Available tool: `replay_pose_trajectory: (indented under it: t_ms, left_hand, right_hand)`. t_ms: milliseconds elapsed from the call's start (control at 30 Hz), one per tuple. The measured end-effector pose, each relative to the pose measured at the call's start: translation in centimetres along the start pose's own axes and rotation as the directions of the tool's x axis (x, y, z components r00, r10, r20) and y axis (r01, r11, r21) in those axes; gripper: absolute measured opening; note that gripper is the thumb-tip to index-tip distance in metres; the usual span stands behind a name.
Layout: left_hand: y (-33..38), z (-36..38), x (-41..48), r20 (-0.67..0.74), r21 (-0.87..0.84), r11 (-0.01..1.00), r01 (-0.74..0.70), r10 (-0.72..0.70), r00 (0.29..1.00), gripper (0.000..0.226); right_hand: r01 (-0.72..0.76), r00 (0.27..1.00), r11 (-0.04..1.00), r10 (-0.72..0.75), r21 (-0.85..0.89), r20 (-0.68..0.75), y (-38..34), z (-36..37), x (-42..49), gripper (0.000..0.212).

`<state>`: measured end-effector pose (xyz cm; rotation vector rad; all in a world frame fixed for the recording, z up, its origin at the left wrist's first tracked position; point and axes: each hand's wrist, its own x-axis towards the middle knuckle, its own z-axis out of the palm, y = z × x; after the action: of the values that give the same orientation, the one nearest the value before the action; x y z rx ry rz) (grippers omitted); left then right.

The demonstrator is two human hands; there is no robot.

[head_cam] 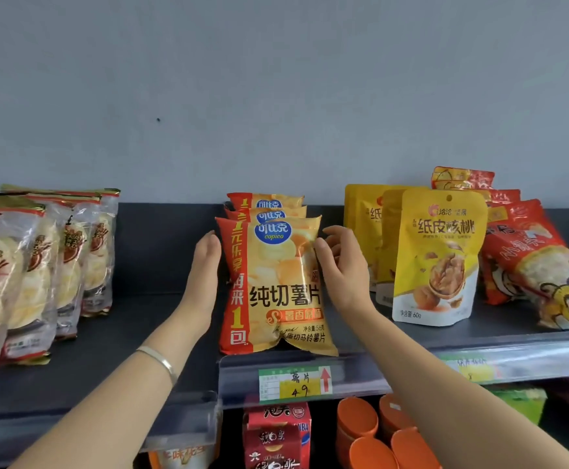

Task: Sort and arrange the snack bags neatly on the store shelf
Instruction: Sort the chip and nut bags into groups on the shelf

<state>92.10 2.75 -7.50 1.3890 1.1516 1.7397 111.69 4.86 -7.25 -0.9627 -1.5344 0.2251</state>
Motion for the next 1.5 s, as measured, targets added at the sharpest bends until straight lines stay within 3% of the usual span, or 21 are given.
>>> replay_pose_trajectory:
  t_ms: [100,167,333,467,600,800,900,1067,1233,1500]
  left_hand:
    - [-0.3,-1.1,2.9,-0.047,0.045,0.998,0.035,-0.033,0.998,0.056]
    - [-0.4,-1.5,4.7,-0.055,0.044,0.996,0.079,-0.077,0.996,0.056]
    - [-0.3,-0.8,8.2,0.002,-0.036,0.956,0.292,-0.292,0.956,0.059]
    - [-0.2,1.1,9.4,0.213,-0.180,0.852,0.491,-0.453,0.866,0.062]
    - [-1.1,2.3,11.1,0.267,-0.179,0.875,0.450,-0.397,0.878,0.059]
    - [-1.2,2.9,11.4,0.243,-0.152,0.879,0.452,-0.410,0.879,0.060]
    - [-0.7,2.2,10.0,0.197,-0.166,0.882,0.442,-0.409,0.891,0.061]
    - [-0.2,-0.1,8.0,-0.064,-0.088,0.959,0.271,-0.277,0.959,0.044]
    - [0.5,-1.1,4.2,-0.102,0.009,0.996,0.087,-0.085,0.991,0.039]
    - [0.3,-0.6,-1.6,-0.023,-0.035,0.999,0.018,-0.019,1.000,0.039]
  right_hand:
    - [0.092,0.994,0.990,-0.099,-0.108,-0.055,-1.3,0.0,2.6,0.026]
    - [0.139,0.989,0.967,-0.145,-0.215,-0.015,-2.4,0.4,4.8,0.025]
    - [0.150,0.955,0.913,-0.036,-0.378,0.293,-3.7,2.5,10.7,0.026]
    - [0.165,0.853,0.869,0.112,-0.467,0.509,-3.6,4.5,14.0,0.027]
    - [0.215,0.762,0.844,0.170,-0.492,0.625,-3.0,5.3,15.1,0.033]
    - [0.187,0.755,0.873,0.166,-0.450,0.634,-2.3,4.7,15.3,0.037]
    - [0.191,0.786,0.880,0.128,-0.435,0.605,-2.7,4.3,15.1,0.037]
    - [0.206,0.849,0.912,0.013,-0.355,0.528,-4.2,4.0,13.8,0.028]
    - [0.241,0.885,0.908,-0.061,-0.343,0.461,-6.3,3.6,10.6,0.025]
    - [0.321,0.905,0.815,-0.113,-0.482,0.411,-7.5,2.5,5.1,0.031]
